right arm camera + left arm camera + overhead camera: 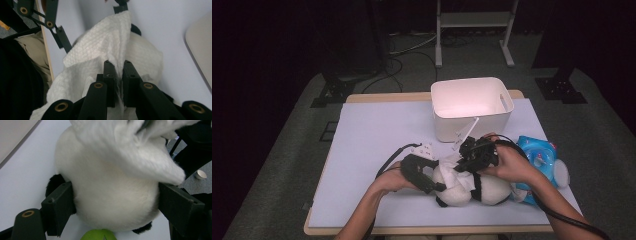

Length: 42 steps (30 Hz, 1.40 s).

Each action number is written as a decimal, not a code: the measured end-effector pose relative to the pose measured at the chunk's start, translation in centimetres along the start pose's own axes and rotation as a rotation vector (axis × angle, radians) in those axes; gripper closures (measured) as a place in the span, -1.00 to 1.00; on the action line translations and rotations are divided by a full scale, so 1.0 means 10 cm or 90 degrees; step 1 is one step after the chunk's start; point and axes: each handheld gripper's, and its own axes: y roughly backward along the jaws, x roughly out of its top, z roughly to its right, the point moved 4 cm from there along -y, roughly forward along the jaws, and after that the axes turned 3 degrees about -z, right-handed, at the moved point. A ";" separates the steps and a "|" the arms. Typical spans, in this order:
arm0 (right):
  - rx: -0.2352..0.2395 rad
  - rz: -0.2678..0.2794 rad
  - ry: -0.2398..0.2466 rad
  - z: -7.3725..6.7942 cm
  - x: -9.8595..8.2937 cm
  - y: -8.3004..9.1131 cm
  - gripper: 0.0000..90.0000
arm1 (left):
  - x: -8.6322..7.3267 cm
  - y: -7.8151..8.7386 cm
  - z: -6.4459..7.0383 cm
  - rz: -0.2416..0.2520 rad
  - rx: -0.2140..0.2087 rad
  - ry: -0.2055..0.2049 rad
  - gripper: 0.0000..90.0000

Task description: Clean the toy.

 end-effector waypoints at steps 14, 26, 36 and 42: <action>-0.035 0.004 -0.053 0.16 -0.40 0.30 0.81 | 0.01 0.00 0.01 -0.002 0.005 -0.009 -0.63; -0.056 0.046 -0.114 0.23 -0.89 0.57 0.81 | 0.01 0.00 0.01 -0.001 0.008 -0.006 -0.64; -0.050 0.056 -0.164 0.28 -1.24 0.58 0.81 | 0.02 0.03 0.00 -0.008 0.010 -0.009 -0.64; -0.038 0.077 -0.156 0.24 -1.20 0.52 0.83 | 0.02 0.09 -0.02 -0.009 0.016 -0.005 -0.66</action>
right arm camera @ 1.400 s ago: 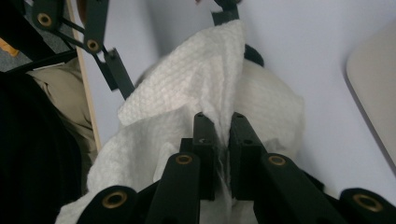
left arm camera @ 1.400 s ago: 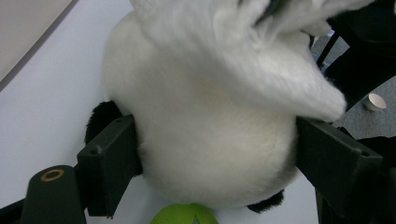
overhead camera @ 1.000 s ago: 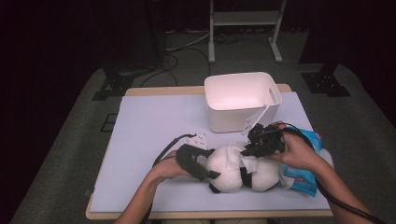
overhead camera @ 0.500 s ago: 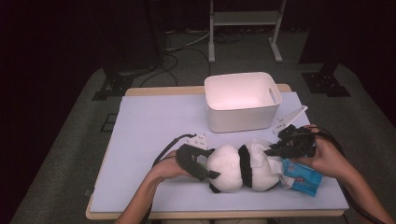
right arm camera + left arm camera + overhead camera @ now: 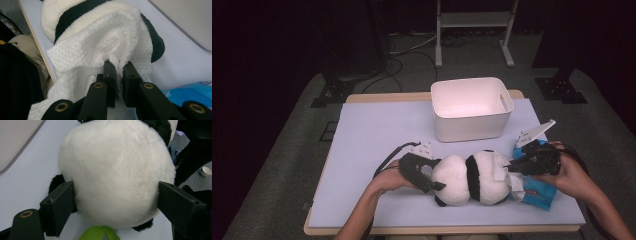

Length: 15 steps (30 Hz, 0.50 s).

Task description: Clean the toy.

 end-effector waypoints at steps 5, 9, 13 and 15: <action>0.012 0.015 0.009 -0.05 0.08 -0.06 0.84 | 0.03 0.07 -0.01 0.006 0.014 -0.005 -0.66; 0.017 0.020 0.023 -0.11 0.17 -0.10 0.85 | 0.04 0.11 0.00 0.006 0.020 -0.009 -0.71; 0.027 0.024 0.035 -0.17 0.25 -0.15 0.85 | 0.04 0.11 -0.01 0.002 0.027 -0.009 -0.71; 0.033 0.023 0.040 -0.20 0.28 -0.18 0.85 | 0.04 0.11 -0.01 -0.002 0.032 -0.010 -0.71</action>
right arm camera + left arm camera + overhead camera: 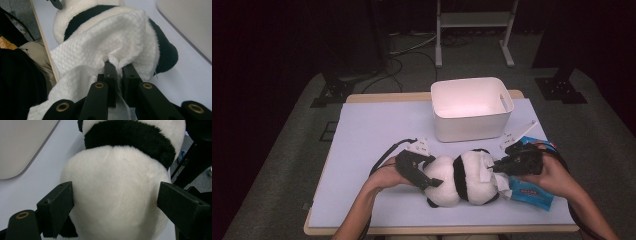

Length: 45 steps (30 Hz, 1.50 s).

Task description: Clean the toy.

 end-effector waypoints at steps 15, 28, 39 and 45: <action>-0.005 0.005 -0.030 0.19 -0.06 0.09 0.83 | -0.01 -0.05 0.04 0.006 0.011 -0.011 -0.65; -0.019 -0.016 -0.042 0.35 0.11 0.09 0.82 | -0.01 -0.06 0.05 0.004 0.010 -0.016 -0.66; -0.017 -0.030 -0.002 0.25 0.42 0.02 0.83 | 0.00 -0.06 0.07 0.003 0.008 -0.018 -0.66; -0.009 -0.052 0.025 0.15 0.58 -0.11 0.81 | 0.00 -0.06 0.07 0.005 0.009 -0.018 -0.66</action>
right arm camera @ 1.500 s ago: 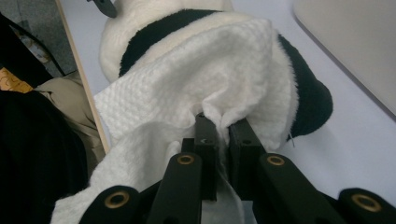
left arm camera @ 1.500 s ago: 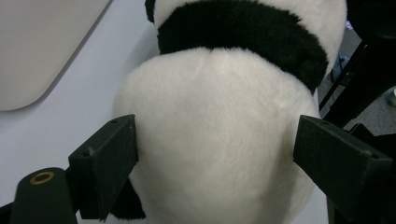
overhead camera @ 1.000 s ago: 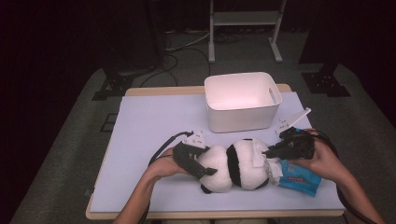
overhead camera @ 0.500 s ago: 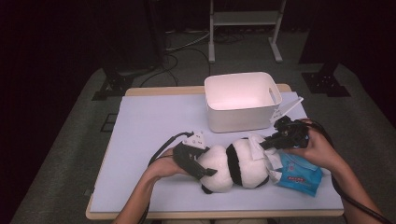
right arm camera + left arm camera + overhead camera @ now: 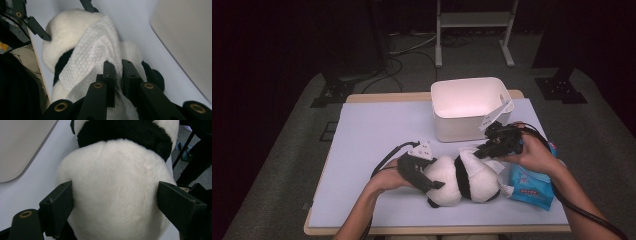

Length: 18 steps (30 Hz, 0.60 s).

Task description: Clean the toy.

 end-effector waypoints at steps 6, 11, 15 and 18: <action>0.019 -0.024 0.030 -0.10 0.21 -0.20 0.81 | 0.00 0.00 0.00 0.001 0.001 -0.002 -0.66; 0.034 -0.039 0.049 -0.14 0.35 -0.37 0.81 | 0.00 0.00 0.01 0.000 0.001 -0.004 -0.66; 0.037 -0.048 0.060 -0.18 0.40 -0.46 0.81 | -0.01 0.01 0.00 0.003 -0.001 -0.002 -0.66; 0.031 -0.049 0.057 -0.16 0.39 -0.42 0.81 | -0.01 0.00 -0.01 0.008 0.000 -0.001 -0.66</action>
